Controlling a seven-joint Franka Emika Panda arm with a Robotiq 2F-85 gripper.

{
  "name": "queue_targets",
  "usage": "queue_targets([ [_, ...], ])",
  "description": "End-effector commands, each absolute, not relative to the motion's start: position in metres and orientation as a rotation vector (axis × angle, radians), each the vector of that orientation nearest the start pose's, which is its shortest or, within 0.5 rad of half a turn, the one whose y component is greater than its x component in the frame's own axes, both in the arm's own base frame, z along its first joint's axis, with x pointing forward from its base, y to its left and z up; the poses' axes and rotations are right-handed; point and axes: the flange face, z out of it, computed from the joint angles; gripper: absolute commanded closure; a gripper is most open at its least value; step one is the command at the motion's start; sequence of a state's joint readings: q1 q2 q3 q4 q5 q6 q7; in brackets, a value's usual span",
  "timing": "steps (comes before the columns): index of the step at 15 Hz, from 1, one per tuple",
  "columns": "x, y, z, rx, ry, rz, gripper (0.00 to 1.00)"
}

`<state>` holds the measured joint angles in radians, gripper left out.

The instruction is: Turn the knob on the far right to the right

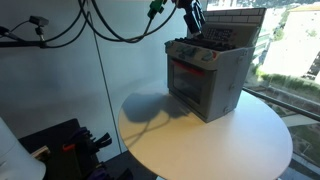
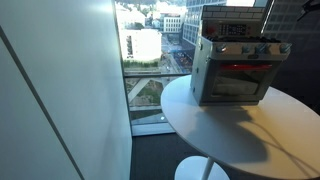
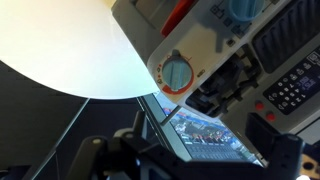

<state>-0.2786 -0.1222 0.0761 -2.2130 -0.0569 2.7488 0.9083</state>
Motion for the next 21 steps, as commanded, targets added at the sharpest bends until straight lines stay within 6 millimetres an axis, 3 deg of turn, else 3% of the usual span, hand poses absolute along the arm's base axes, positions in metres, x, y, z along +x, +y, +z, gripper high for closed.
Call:
queue_targets([
  [1, 0.566, -0.117, 0.502, -2.418, 1.457, -0.928, 0.00],
  [11, 0.607, -0.124, 0.463, -2.432, 1.454, -0.884, 0.00],
  [21, 0.624, -0.116, 0.455, -2.403, 1.444, -0.856, 0.00],
])
